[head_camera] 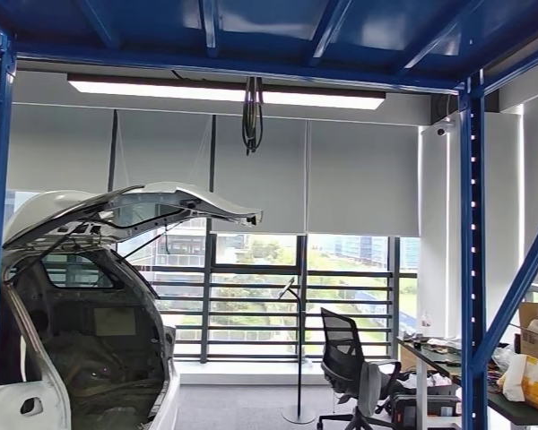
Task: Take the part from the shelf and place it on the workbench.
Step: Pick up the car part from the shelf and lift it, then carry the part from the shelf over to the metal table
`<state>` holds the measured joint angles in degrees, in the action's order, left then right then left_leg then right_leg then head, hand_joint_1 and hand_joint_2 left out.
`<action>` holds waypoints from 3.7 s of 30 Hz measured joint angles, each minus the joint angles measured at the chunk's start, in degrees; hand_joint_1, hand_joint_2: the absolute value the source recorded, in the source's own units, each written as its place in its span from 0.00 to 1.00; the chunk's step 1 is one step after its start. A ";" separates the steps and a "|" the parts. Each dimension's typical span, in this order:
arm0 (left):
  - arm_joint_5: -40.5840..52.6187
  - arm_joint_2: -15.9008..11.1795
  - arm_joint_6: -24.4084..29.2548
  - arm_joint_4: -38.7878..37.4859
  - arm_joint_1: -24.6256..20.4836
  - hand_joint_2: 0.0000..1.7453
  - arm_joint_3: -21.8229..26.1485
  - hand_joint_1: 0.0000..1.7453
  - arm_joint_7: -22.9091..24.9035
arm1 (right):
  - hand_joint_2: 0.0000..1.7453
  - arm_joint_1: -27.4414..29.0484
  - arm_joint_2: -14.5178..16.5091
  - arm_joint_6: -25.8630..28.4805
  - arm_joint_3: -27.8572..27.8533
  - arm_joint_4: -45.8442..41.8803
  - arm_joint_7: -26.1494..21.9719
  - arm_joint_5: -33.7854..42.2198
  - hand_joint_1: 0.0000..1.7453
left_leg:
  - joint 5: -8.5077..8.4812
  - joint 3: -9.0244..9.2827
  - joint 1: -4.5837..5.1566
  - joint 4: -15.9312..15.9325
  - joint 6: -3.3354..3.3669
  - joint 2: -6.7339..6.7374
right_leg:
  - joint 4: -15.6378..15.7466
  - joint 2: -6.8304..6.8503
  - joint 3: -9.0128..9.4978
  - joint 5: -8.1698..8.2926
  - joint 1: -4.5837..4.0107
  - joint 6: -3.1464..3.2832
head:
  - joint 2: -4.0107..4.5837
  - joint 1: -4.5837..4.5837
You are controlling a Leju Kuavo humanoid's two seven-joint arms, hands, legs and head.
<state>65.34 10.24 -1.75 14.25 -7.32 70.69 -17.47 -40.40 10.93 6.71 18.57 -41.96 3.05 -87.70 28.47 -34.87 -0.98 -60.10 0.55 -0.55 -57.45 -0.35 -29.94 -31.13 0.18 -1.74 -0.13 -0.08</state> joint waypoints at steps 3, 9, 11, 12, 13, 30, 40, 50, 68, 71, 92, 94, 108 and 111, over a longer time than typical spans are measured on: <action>0.13 0.19 0.01 -0.09 -0.15 0.00 -0.04 0.00 -0.13 | 1.00 -0.73 1.42 0.05 1.20 1.33 -0.59 0.40 0.00 | 0.00 0.00 -0.01 0.00 0.00 0.00 | 0.00 0.00 0.00 0.00 0.00 0.00 | 0.00 0.00; 0.19 0.42 0.05 -0.21 -0.39 0.00 -0.16 0.00 -0.20 | 1.00 -1.95 3.92 0.09 3.17 4.53 -1.20 1.43 0.00 | 0.00 0.00 -0.01 0.00 0.00 0.00 | 0.00 0.00 0.00 0.00 0.00 0.00 | 0.00 0.00; 0.17 0.46 0.12 -0.21 -0.42 0.00 -0.17 0.00 -0.34 | 1.00 -2.25 4.50 0.12 3.63 5.64 -1.21 1.96 0.00 | 0.00 0.00 0.00 0.00 0.00 0.00 | 0.00 0.01 0.00 0.00 0.00 0.00 | 0.00 0.01; 0.14 0.48 0.17 -0.21 -0.42 0.00 -0.17 0.00 -0.45 | 1.00 -2.38 4.66 0.13 3.83 6.17 -1.21 2.25 0.00 | 0.00 0.00 0.00 0.00 0.00 0.00 | 0.00 0.01 0.00 0.00 0.00 0.00 | 0.00 0.00; 0.09 0.50 0.24 -0.21 -0.42 0.00 -0.17 0.00 -0.59 | 1.00 -2.49 4.75 0.13 3.99 6.73 -1.18 2.55 0.01 | 0.00 0.00 0.00 0.00 0.00 0.00 | 0.00 0.01 0.00 0.00 0.00 0.00 | 0.00 0.00; -2.31 0.51 0.98 -0.21 -0.38 0.00 -0.09 0.00 -4.56 | 1.00 -4.00 1.23 0.88 4.25 13.56 1.60 3.92 1.00 | 0.00 0.09 0.01 0.00 0.00 0.00 | 0.01 0.02 0.06 0.00 0.01 0.00 | 0.00 0.00; -2.02 0.51 2.48 -0.21 -0.06 0.00 -0.11 0.00 -5.20 | 1.00 -2.34 -0.02 3.17 4.49 11.64 3.50 1.76 1.00 | -0.01 0.10 0.01 -0.01 0.01 0.00 | 0.01 0.02 0.08 0.00 0.02 0.00 | 0.00 0.00; -2.45 0.49 6.31 -0.21 -0.02 1.00 -0.20 0.00 -6.48 | 1.00 1.10 -0.67 2.35 4.50 4.26 1.25 1.90 1.00 | -0.01 0.07 0.01 0.00 0.00 0.00 | -0.01 0.00 0.06 0.00 0.01 0.00 | 0.00 0.00; -10.63 -0.66 -1.85 -0.21 1.27 1.00 4.10 0.00 -10.43 | 1.00 14.67 0.68 -19.38 8.13 -45.14 -23.41 78.35 1.00 | 0.04 -0.08 0.02 0.00 0.00 0.00 | -0.05 0.04 -0.13 -0.08 0.02 0.11 | 0.00 0.01; -9.51 -0.87 -1.27 -0.21 1.32 1.00 4.32 0.00 -14.28 | 1.00 18.62 -0.87 -24.09 8.50 -50.88 -24.68 86.50 1.00 | 0.04 -0.08 0.03 0.00 -0.01 0.00 | -0.03 0.04 -0.13 -0.09 0.03 0.12 | 0.00 0.01; -2.91 -3.45 0.30 -0.21 2.84 1.00 1.27 0.00 -8.89 | 1.00 23.22 -8.20 -36.56 18.63 -54.45 -24.67 107.65 1.00 | 0.10 -0.06 0.53 -0.05 0.11 0.02 | -0.01 0.00 -0.12 -0.04 0.43 -0.03 | 0.00 0.01; -2.58 -3.62 0.15 -0.21 2.86 1.00 1.20 0.00 -8.45 | 1.00 22.60 -8.42 -37.28 19.47 -54.13 -23.97 109.35 1.00 | 0.13 -0.06 0.71 -0.07 0.23 0.02 | 0.03 0.00 -0.12 0.00 0.60 -0.21 | 0.00 0.01; -2.25 -4.25 0.47 -0.21 3.07 1.00 1.07 0.00 -5.38 | 1.00 18.95 -10.16 -38.44 23.06 -50.55 -22.04 113.51 1.00 | 0.05 1.10 0.18 0.69 0.43 0.09 | -3.24 0.09 -4.30 2.25 0.63 -0.27 | -0.01 0.01; -2.25 -4.50 0.67 -0.21 3.32 1.00 1.11 0.00 -4.78 | 1.00 18.55 -10.45 -38.58 23.65 -49.87 -22.06 113.53 1.00 | -0.31 0.84 0.10 0.88 -0.55 0.09 | -1.62 -0.16 -4.02 2.86 0.27 0.38 | -0.02 -0.03</action>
<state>63.08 5.74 -1.08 14.03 -4.00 71.79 -22.26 -21.84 0.48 -31.87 42.21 -91.83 -19.01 25.82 28.15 -34.03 -0.88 -59.21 0.00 -0.46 -59.07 -0.51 -33.96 -28.27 0.44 -1.36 -0.15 -0.11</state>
